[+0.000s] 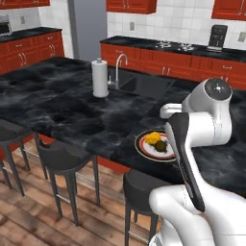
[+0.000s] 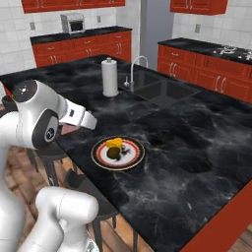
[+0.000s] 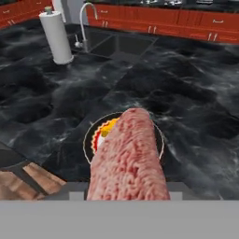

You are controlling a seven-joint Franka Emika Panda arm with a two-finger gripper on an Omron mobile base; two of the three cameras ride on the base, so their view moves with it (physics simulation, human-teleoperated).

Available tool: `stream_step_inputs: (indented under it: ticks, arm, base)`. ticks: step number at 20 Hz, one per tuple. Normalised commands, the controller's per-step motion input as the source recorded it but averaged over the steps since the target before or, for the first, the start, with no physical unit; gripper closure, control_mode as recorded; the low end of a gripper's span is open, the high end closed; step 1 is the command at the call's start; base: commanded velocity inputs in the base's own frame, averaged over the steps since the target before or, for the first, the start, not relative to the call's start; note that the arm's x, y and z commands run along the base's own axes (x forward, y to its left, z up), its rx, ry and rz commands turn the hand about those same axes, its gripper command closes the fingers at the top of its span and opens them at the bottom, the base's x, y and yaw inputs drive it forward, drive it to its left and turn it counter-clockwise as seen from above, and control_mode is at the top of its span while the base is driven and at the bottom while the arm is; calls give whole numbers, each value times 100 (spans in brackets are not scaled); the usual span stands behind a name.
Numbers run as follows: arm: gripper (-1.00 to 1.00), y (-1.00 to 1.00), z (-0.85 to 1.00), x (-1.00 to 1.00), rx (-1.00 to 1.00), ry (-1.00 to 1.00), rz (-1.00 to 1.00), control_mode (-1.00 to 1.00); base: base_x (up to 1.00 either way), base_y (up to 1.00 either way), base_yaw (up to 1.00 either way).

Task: Take the cheese, steak, and avocado from the fridge and place them on the plate on the dining counter to create an appetizer plate.

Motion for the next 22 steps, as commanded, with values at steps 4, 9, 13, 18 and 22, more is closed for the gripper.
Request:
stream_step_inputs:
  ticks: [4, 9, 13, 18, 22]
  arm:
    - [100, -69, -38, 46, 0, 13, -25, -100]
    - [100, -51, -67, 41, 0, 14, -14, -100]
    - [100, -25, -74, 52, 1, 11, -4, -100]
    - [100, -24, -56, 49, 4, 2, 0, -100]
    - [100, -17, -48, 46, 3, 0, 5, -100]
  base:
    - [0, 0, 0]
    - [0, 0, 0]
    - [0, 0, 0]
    - [0, 0, 0]
    - [0, 0, 0]
